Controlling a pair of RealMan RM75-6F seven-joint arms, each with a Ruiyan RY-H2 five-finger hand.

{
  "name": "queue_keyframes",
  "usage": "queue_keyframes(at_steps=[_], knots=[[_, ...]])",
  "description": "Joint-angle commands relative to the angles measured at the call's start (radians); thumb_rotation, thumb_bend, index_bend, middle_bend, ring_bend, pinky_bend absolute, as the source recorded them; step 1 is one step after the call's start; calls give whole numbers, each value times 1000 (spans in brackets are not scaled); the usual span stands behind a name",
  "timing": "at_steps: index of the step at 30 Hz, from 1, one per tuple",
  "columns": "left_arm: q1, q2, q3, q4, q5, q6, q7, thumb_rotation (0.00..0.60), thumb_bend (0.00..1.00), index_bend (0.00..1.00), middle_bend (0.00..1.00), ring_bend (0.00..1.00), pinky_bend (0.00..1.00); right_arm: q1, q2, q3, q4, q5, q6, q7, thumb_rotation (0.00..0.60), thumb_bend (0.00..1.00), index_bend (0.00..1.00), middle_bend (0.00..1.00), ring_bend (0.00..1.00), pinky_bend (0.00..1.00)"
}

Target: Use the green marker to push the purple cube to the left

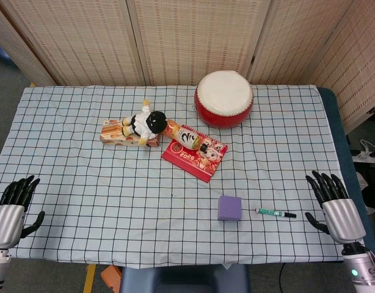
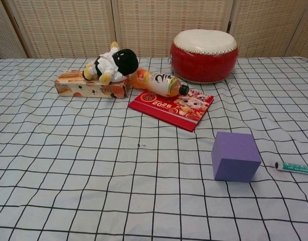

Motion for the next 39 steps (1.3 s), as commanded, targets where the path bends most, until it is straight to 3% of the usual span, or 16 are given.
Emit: queue_keyframes(at_steps=[1, 7, 11, 20, 30, 39], knots=[[0, -2, 2, -2, 8, -2, 1, 600, 400, 0, 0, 0, 59, 1, -2, 0, -2, 10, -12, -14, 600, 154, 0, 0, 0, 0], [-8, 0, 3, 0, 15, -12, -24, 600, 399, 0, 0, 0, 60, 14, -24, -8, -18, 38, -67, -40, 600, 154, 3, 4, 0, 0], [-13, 5, 2, 4, 11, -22, -44, 600, 399, 0, 0, 0, 55, 40, -55, 0, -39, 77, -129, -117, 600, 154, 136, 123, 0, 0], [-3, 25, 5, 4, 26, 5, -101, 600, 400, 0, 0, 0, 46, 78, -175, 11, -38, 172, -214, -386, 600, 156, 319, 294, 22, 0], [-19, 41, 13, -2, 14, -44, -130, 600, 400, 0, 0, 0, 46, 117, -287, 24, 31, 279, -287, -495, 600, 157, 392, 335, 57, 0], [-28, 53, 18, 1, 15, -66, -165, 600, 400, 0, 0, 0, 47, 130, -323, 18, 45, 326, -294, -574, 600, 163, 420, 349, 68, 0]])
